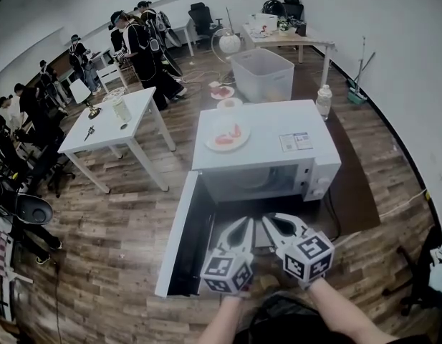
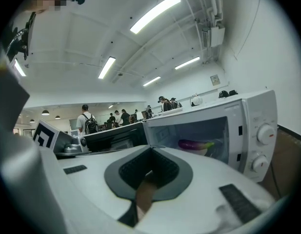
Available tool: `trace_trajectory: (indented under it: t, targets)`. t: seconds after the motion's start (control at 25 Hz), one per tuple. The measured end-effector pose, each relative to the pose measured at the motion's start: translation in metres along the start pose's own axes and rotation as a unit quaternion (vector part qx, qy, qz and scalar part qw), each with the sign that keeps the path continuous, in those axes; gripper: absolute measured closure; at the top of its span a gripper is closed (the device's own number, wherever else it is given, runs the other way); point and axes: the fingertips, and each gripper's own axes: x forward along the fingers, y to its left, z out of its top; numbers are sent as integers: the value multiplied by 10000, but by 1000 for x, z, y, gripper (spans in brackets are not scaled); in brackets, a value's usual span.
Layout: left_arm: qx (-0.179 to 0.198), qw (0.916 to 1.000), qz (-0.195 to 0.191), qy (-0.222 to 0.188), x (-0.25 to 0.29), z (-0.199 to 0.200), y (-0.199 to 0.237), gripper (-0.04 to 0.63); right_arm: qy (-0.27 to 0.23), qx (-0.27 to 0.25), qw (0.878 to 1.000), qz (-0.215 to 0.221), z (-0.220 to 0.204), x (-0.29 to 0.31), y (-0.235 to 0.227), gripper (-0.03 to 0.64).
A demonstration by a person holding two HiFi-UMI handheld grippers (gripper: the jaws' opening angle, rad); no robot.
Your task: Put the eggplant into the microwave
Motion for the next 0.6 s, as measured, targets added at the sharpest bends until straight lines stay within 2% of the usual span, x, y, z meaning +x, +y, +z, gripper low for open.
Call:
trace_trajectory:
  t: [0.6]
  targets:
    - [-66,9998,-116,129,-41,-17,-20,595,-39,118,9997,-194,-17,-33,26,617]
